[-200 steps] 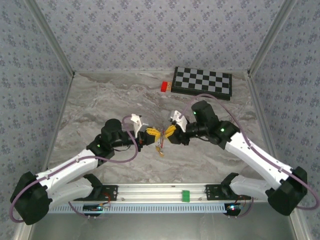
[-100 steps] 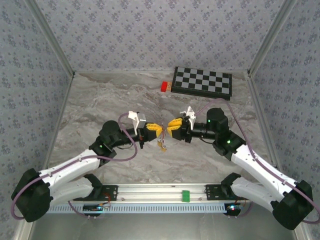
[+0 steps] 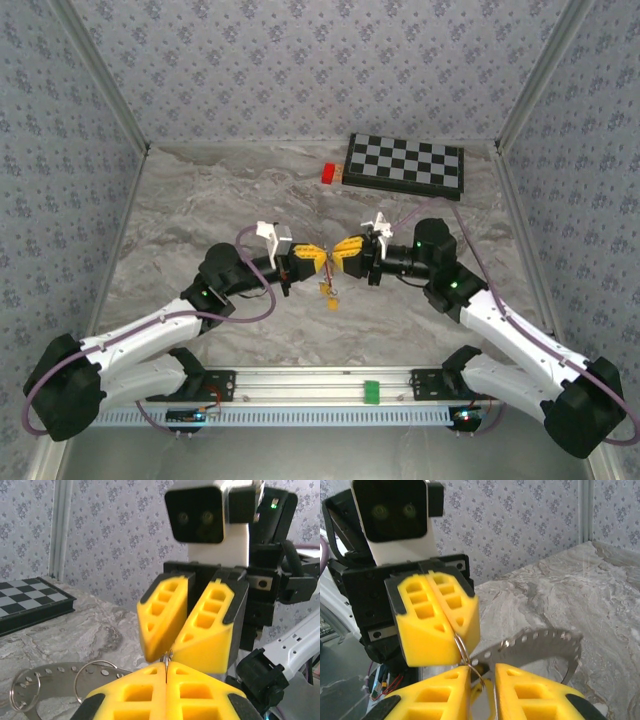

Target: Put the keys on the keyring

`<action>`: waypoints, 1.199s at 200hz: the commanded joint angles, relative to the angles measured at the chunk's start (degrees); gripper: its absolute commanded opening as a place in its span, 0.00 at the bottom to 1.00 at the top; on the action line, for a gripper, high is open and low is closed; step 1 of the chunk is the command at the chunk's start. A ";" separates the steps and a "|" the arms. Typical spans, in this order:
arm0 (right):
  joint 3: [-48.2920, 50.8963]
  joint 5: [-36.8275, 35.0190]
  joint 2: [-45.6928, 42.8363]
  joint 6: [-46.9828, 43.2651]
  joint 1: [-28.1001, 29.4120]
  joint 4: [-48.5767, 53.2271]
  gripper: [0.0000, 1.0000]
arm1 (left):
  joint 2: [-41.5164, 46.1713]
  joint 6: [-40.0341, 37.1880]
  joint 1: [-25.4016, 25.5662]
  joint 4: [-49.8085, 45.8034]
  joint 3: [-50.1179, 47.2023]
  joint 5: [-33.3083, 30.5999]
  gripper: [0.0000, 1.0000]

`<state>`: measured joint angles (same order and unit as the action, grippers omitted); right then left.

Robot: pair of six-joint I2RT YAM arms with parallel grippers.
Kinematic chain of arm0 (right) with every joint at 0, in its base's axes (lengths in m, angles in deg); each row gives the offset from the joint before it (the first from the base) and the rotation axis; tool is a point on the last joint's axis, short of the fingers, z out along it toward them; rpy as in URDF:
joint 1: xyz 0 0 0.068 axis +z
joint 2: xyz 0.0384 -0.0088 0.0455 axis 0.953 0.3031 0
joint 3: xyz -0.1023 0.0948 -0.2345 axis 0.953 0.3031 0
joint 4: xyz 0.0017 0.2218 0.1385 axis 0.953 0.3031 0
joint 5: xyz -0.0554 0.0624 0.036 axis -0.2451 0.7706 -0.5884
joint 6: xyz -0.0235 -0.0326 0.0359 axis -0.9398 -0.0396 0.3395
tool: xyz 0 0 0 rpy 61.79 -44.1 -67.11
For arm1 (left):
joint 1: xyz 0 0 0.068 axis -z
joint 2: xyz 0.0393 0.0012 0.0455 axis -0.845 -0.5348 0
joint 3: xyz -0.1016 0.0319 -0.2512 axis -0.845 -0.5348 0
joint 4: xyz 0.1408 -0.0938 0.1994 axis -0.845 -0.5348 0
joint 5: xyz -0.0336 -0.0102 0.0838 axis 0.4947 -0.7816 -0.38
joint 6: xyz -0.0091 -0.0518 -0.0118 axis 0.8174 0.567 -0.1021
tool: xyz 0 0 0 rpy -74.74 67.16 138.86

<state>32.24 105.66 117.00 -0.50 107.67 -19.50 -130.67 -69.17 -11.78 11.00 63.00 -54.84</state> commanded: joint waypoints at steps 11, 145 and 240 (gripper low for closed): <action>2.04 1.65 -0.42 1.92 -0.16 -2.89 0.20 | 0.95 1.41 0.45 5.26 1.09 -1.22 0.00; 3.18 -1.43 0.29 1.97 2.48 -4.73 0.38 | -0.93 2.01 1.50 7.25 1.40 -1.48 0.00; 3.64 -3.55 -0.94 -0.45 2.44 -2.46 0.26 | 0.72 1.18 1.55 5.90 0.82 -2.60 0.00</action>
<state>35.56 103.06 117.42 0.81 109.79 -23.21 -131.67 -67.13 -10.67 14.83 63.00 -56.70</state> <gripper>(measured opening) 0.275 0.045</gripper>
